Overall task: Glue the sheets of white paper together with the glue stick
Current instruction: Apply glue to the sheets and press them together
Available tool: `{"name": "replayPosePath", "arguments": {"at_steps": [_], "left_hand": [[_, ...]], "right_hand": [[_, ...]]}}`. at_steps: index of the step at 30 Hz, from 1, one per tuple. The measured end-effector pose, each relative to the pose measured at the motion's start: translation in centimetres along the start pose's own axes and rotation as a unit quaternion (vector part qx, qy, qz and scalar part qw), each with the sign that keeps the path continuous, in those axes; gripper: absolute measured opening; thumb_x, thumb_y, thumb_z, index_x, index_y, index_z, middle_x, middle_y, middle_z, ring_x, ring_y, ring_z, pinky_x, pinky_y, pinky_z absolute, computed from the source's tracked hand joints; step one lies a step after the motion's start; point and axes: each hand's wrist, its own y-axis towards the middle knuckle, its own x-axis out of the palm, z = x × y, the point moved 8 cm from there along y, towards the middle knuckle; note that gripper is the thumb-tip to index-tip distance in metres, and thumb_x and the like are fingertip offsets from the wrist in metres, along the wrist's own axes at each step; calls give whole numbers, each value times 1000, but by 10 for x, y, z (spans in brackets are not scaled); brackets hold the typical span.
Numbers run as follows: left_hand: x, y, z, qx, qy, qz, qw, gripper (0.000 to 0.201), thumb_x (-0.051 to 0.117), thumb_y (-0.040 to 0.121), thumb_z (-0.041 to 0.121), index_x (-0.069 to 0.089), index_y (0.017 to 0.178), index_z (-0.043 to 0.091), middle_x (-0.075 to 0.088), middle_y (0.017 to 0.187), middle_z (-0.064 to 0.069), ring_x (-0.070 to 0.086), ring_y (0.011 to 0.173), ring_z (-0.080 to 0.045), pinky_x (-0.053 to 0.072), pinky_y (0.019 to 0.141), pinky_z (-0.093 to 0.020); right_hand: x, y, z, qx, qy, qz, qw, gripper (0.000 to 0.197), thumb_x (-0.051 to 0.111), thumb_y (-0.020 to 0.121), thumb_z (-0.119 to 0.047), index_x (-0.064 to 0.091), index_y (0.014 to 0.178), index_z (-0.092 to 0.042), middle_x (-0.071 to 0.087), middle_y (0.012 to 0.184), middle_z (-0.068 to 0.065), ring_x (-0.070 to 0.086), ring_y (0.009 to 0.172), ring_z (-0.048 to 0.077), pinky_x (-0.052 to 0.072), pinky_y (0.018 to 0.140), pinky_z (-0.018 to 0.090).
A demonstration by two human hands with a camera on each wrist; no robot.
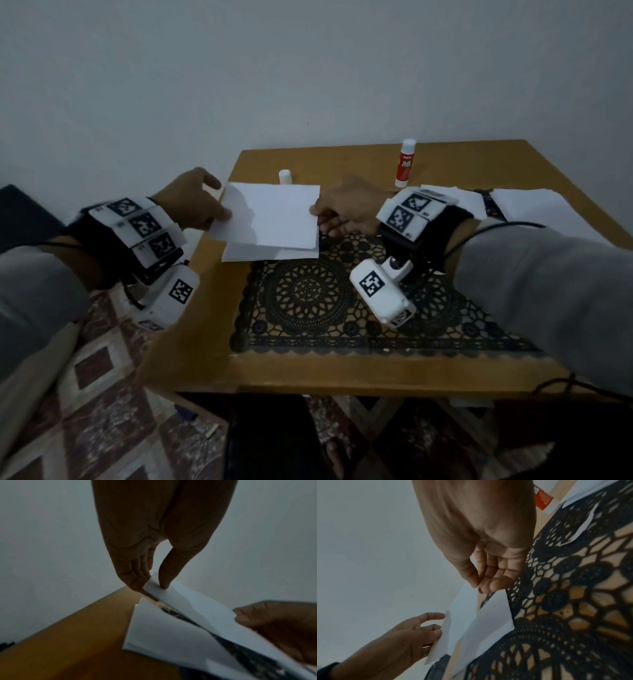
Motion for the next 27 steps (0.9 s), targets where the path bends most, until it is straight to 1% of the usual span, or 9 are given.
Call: {"name": "replayPosePath", "arguments": {"at_steps": [5, 10, 14, 16, 19, 21, 23, 25, 27], "left_hand": [[18, 4, -12, 13, 101, 9, 995, 50, 80, 73, 9, 47, 109, 14, 59, 105, -19, 63, 85, -34, 57, 73, -47], [27, 9, -18, 17, 145, 3, 989, 48, 81, 73, 12, 49, 109, 14, 61, 101, -16, 63, 78, -30, 56, 70, -41], [26, 9, -17, 21, 161, 1, 987, 47, 79, 75, 14, 50, 111, 14, 61, 103, -15, 62, 78, -29, 50, 61, -33], [27, 7, -15, 19, 180, 1, 984, 45, 78, 76, 16, 50, 111, 13, 62, 104, -16, 62, 80, -29, 49, 61, -33], [26, -1, -7, 36, 230, 25, 972, 42, 71, 84, 21, 49, 117, 8, 59, 111, -18, 56, 90, -30, 46, 69, -35], [28, -9, 9, 80, 263, 39, 961, 42, 67, 86, 24, 48, 119, 7, 57, 114, -19, 53, 99, -31, 44, 77, -36], [36, -23, 32, 145, 271, 43, 951, 38, 66, 87, 24, 50, 118, 8, 56, 112, -16, 54, 100, -31, 42, 79, -35], [51, -40, 62, 227, 270, 41, 935, 32, 66, 87, 23, 54, 113, 8, 58, 109, -15, 54, 97, -29, 42, 80, -35], [76, -59, 93, 309, 258, 19, 915, 27, 64, 87, 20, 56, 110, 9, 59, 108, -12, 54, 95, -24, 41, 79, -32]], "right_hand": [[6, 16, 10, 38, -77, 17, 996, 17, 67, 88, -6, 65, 101, 5, 63, 76, 13, 57, 57, 16, 51, 57, 27], [-1, 18, 11, 35, -88, 32, 995, 15, 66, 88, -2, 66, 97, 10, 65, 82, 19, 59, 58, 19, 52, 59, 27], [0, 14, 14, 48, -75, 20, 996, 6, 60, 91, -1, 61, 86, 1, 64, 85, 17, 57, 62, 18, 52, 65, 26], [-3, 11, 13, 40, -73, 31, 996, 2, 61, 90, 0, 61, 91, 1, 66, 92, 20, 59, 64, 20, 55, 73, 30], [-15, 1, 6, -27, -115, 74, 990, 12, 61, 90, -3, 66, 93, 7, 71, 89, 19, 67, 66, 27, 58, 74, 38], [-29, -16, -7, -130, -210, 119, 962, 14, 59, 90, -8, 69, 90, 2, 72, 83, 15, 70, 70, 25, 60, 72, 39], [-44, -40, -14, -219, -303, 141, 917, 12, 59, 89, -10, 68, 84, -6, 69, 81, 7, 64, 73, 19, 53, 68, 32], [-67, -63, -13, -274, -365, 162, 875, 11, 58, 87, -12, 65, 79, -9, 66, 77, 6, 59, 70, 19, 48, 63, 31], [-100, -79, -2, -291, -413, 194, 841, 11, 58, 85, -12, 62, 76, -8, 64, 72, 7, 56, 64, 23, 46, 59, 36]]}}
